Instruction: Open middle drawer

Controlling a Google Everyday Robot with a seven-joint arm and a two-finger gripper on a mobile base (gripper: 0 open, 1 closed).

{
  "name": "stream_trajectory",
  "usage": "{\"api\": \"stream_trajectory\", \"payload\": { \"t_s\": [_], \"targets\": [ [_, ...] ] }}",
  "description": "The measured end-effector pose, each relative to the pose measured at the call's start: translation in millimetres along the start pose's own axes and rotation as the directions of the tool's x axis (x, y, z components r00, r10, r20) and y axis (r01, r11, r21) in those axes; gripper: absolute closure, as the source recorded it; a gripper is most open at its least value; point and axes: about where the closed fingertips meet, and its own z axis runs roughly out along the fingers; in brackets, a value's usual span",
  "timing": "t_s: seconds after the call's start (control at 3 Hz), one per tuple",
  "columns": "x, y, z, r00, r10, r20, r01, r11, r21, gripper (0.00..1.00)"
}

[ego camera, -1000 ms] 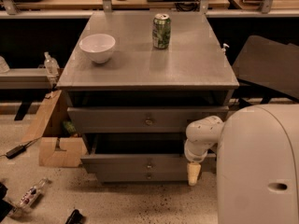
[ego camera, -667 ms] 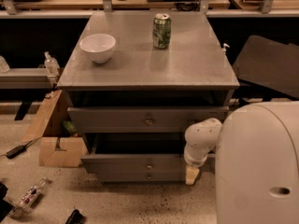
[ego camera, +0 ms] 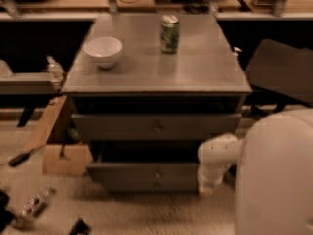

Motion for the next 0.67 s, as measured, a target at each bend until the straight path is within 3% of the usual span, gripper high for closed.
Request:
{"api": "stream_trajectory", "payload": {
  "t_s": [0.33, 0.67],
  "targets": [
    [1.0, 18.6, -6.2, 1.0, 0.027, -0.003, -0.027, 0.9991, -0.031, 0.93],
    [0.9, 18.8, -5.1, 1.0, 0.025, -0.004, -0.025, 0.9992, -0.032, 0.89]
  ]
}}
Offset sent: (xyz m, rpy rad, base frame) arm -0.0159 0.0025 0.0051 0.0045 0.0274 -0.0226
